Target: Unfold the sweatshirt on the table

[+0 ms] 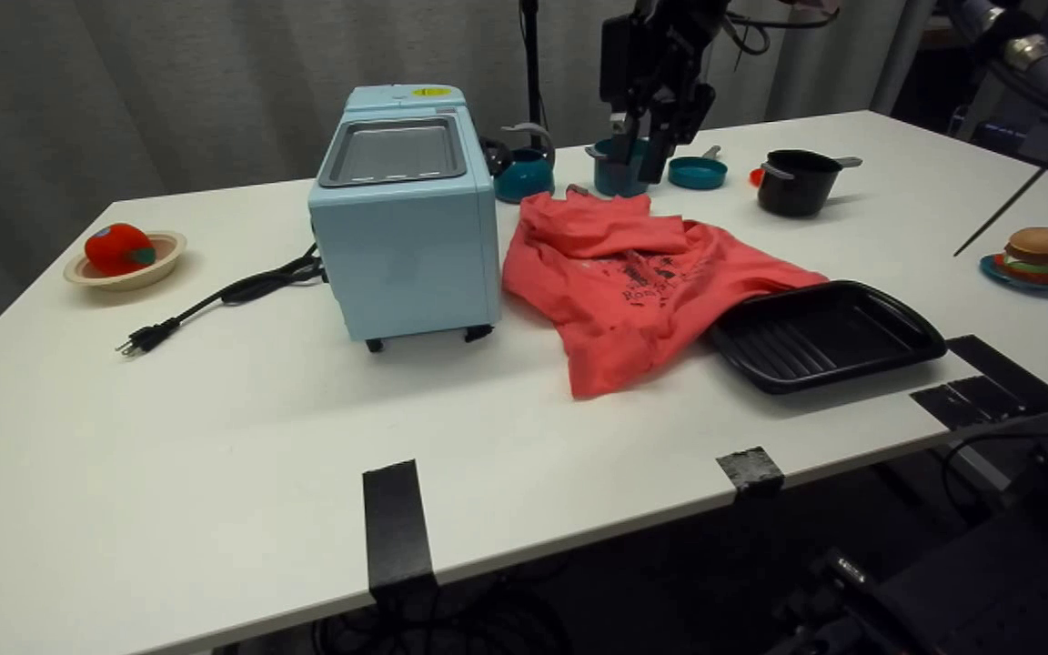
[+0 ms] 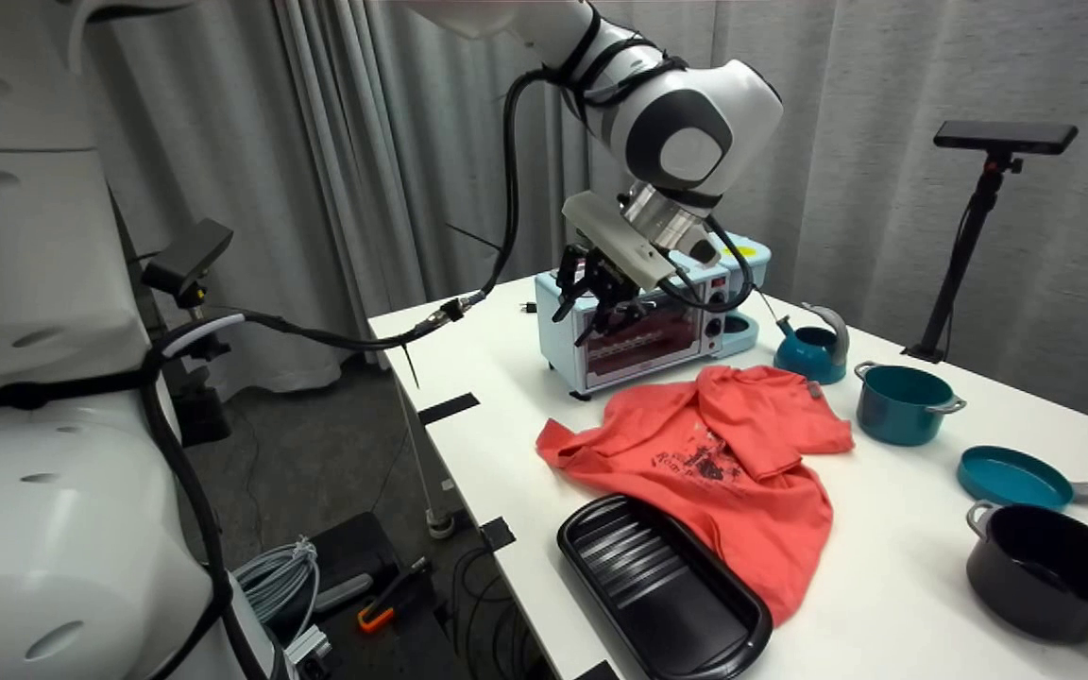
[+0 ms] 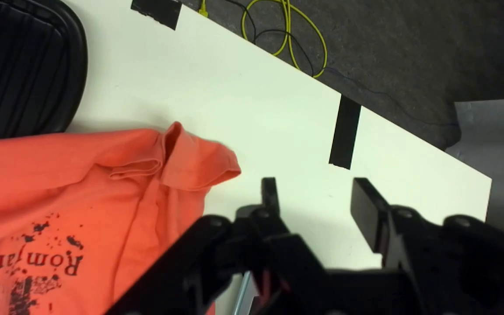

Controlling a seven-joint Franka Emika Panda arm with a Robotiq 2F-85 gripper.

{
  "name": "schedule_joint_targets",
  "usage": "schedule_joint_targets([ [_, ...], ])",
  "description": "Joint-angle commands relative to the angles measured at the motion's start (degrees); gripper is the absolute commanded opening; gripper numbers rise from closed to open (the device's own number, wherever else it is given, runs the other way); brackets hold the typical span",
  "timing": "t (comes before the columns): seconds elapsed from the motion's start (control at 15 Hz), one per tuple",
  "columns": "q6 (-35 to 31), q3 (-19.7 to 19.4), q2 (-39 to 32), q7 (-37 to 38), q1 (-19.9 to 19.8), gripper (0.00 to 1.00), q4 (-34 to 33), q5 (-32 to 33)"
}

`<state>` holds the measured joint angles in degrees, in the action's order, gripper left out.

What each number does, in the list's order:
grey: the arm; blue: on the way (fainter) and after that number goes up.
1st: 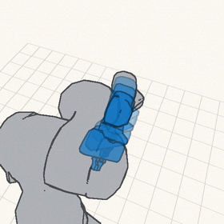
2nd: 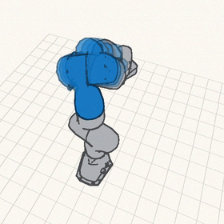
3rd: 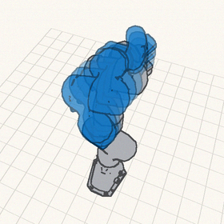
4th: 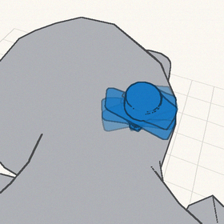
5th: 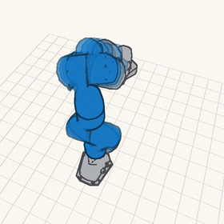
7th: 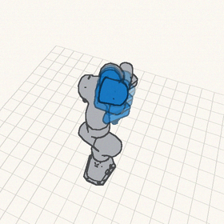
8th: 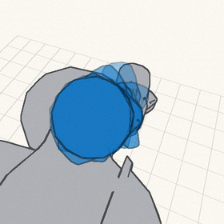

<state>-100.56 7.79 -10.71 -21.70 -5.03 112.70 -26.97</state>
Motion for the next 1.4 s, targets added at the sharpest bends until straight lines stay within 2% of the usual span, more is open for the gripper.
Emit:
schedule_joint_targets([
  [0.0, -3.4, -2.2, -0.3, 0.2, 1.5, 0.79, -1.4, -0.1],
  [0.2, -9.5, -2.7, -2.9, 0.3, 1.6, 1.00, -3.7, 0.8],
  [0.67, -24.9, -3.8, -12.3, 3.8, 0.9, 1.00, -10.6, 2.6],
  [0.93, -32.9, -5.6, -18.9, 8.7, 0.4, 1.00, -15.2, 6.3],
  [1.13, -36.3, -7.5, -23.2, 13.4, 0.0, 1.00, -18.3, 10.0],
  [1.33, -36.9, -9.4, -27.1, 18.3, -0.1, 1.00, -21.4, 13.1],
])
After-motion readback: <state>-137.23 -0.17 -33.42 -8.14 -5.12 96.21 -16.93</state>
